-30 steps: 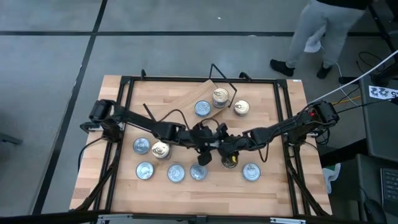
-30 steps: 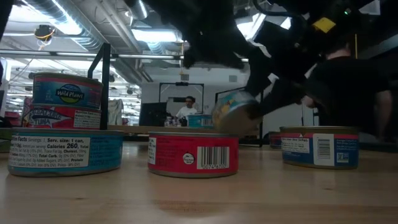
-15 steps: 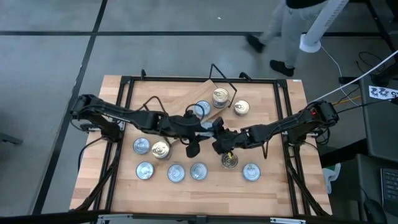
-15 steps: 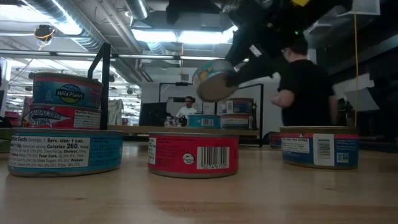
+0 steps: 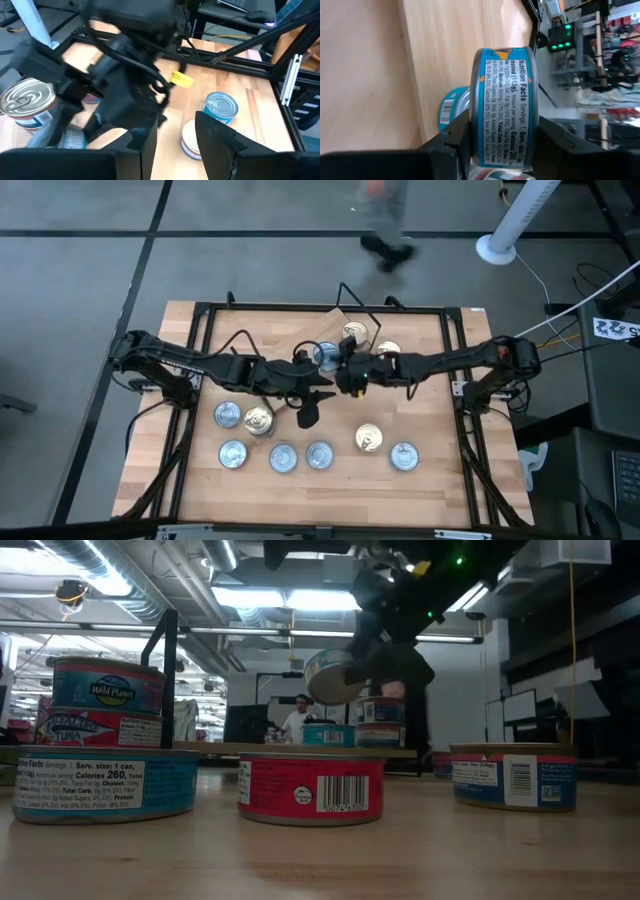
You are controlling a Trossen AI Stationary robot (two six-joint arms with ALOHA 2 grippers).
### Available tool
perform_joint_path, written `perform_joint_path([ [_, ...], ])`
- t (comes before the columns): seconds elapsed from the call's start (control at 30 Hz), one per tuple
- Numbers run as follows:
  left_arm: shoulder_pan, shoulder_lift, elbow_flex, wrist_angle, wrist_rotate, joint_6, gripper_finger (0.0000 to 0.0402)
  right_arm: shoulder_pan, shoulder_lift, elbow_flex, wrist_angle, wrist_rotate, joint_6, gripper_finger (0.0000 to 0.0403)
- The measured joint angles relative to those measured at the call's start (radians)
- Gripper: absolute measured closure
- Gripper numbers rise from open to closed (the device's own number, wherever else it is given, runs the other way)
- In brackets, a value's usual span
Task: Stack canned seafood by type on shelf
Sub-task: Stack the yellow blue tuna can on top of the yellow blue tuna can on the shelf
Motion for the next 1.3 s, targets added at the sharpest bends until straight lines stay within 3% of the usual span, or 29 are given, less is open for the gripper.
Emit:
perform_joint_path([
  [0.3,0.000,0.000,0.000,0.001,-0.001,0.000,0.0274,-0.093,0.006,0.000,0.066,-0.103,0.000,0.0259],
  [0.57,0.002,0.001,-0.001,0.001,-0.001,0.001,0.0274,-0.100,0.038,0.000,0.088,-0.099,-0.004,0.0260],
  [1.0,0.004,0.001,-0.002,-0.002,-0.001,-0.005,0.0274,-0.101,0.158,-0.001,0.189,0.049,-0.059,0.0260],
  [1.3,0.004,0.001,-0.002,-0.010,-0.001,-0.001,0.0274,-0.100,0.160,0.000,0.186,0.052,-0.059,0.0254],
])
